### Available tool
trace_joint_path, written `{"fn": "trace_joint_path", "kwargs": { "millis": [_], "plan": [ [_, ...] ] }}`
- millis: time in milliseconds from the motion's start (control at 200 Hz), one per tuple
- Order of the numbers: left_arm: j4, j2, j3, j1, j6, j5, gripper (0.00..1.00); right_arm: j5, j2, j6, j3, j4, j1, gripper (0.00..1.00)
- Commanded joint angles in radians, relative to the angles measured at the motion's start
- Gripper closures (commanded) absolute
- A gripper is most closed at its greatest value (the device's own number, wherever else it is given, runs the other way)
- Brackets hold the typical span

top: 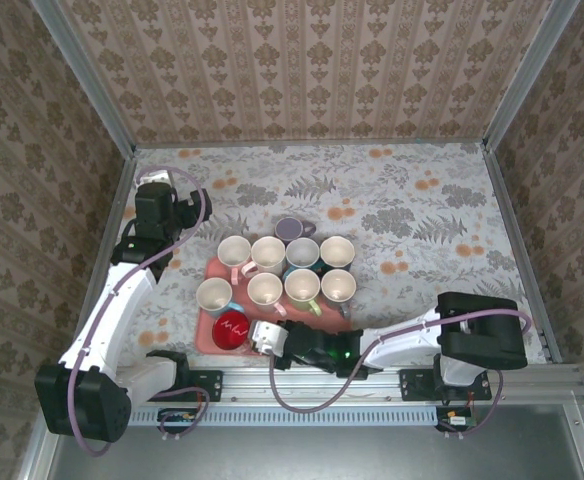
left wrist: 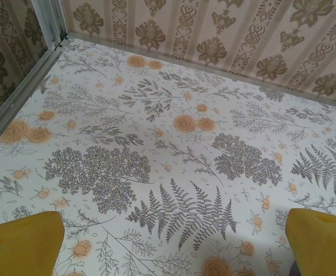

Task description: Turn the mug right side up

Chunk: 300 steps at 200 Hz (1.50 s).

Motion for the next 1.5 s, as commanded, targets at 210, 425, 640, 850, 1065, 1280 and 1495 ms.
{"fn": "trace_joint_path", "kwargs": {
  "millis": [210, 425, 640, 850, 1065, 1280, 1495],
  "plan": [
    [0.027, -0.017, -0.006, 0.006, -0.019, 0.014, 0.0, 0.131, 0.064, 0.028, 0.034, 0.166, 0.002, 1.0],
    [0.028, -0.011, -0.005, 0.007, -0.017, 0.017, 0.0, 0.137, 0.092, 0.038, 0.038, 0.177, 0.001, 1.0],
    [0.029, -0.004, -0.005, 0.007, -0.015, 0.014, 0.0, 0.095, 0.094, 0.076, 0.04, 0.142, 0.001, 0.78],
    [0.028, -0.001, -0.005, 0.007, -0.018, 0.015, 0.0, 0.072, 0.059, 0.085, 0.019, 0.103, 0.001, 0.58],
    [0.024, 0.007, -0.003, 0.008, -0.018, 0.015, 0.0, 0.073, 0.023, 0.088, 0.004, 0.063, 0.001, 0.47],
    [0.022, 0.01, -0.002, 0.009, -0.019, 0.015, 0.0, 0.053, -0.028, 0.091, -0.003, 0.012, 0.0, 0.35],
    [0.022, 0.014, -0.001, 0.011, -0.019, 0.018, 0.0, 0.015, -0.075, 0.091, -0.005, -0.041, -0.001, 0.23]
  ]
}}
